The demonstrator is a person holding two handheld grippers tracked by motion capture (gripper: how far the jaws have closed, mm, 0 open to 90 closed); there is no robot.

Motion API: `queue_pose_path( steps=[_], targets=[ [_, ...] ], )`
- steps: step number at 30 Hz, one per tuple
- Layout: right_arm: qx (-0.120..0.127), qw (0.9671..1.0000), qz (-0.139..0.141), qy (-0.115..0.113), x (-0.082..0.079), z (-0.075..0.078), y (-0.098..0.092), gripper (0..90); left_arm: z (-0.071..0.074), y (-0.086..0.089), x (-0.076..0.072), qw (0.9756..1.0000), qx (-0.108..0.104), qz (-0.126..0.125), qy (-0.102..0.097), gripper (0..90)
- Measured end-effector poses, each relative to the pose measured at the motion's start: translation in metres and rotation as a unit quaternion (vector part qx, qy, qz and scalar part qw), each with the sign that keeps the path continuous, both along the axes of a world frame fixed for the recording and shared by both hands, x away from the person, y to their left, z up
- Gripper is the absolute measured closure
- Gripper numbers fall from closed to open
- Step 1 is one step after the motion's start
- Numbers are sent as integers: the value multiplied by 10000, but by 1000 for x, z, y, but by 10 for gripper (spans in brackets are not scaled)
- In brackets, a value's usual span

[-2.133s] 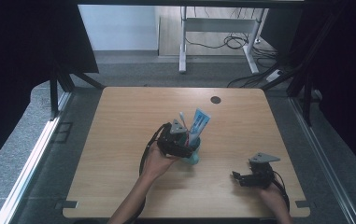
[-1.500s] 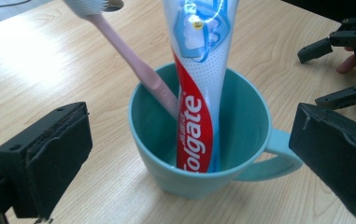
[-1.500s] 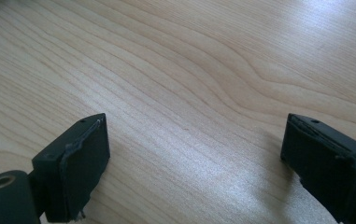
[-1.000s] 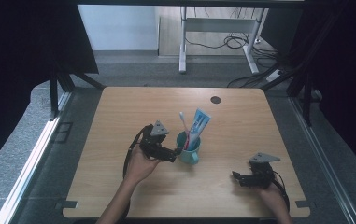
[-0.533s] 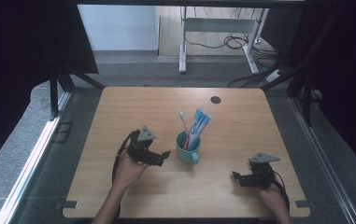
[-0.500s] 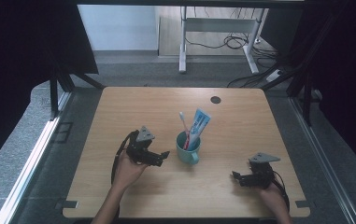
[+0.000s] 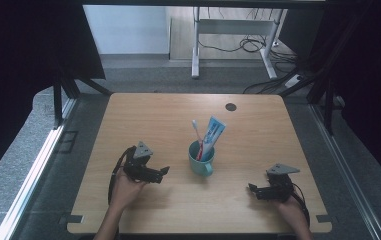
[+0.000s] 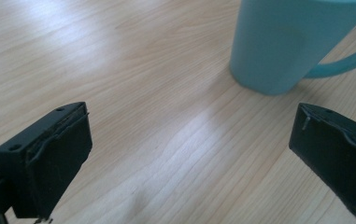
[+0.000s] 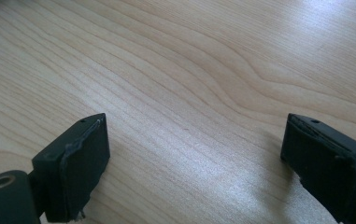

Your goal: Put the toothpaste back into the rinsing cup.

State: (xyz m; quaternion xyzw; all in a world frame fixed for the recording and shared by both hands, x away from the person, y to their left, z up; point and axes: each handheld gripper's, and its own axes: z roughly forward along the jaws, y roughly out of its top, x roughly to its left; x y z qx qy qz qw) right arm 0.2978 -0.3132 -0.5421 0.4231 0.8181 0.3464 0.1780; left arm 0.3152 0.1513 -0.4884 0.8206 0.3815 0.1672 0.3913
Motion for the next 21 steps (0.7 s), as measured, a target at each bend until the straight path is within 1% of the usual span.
queue_pose_path(
  steps=[10,21],
  targets=[
    [-4,10000,7,-10,0,0,0,75,-12,15,-11,9998,79,192,44,0],
    [-3,10000,-1,-12,0,0,0,75,-30,22,-21,9991,190,319,195,0]
  ],
)
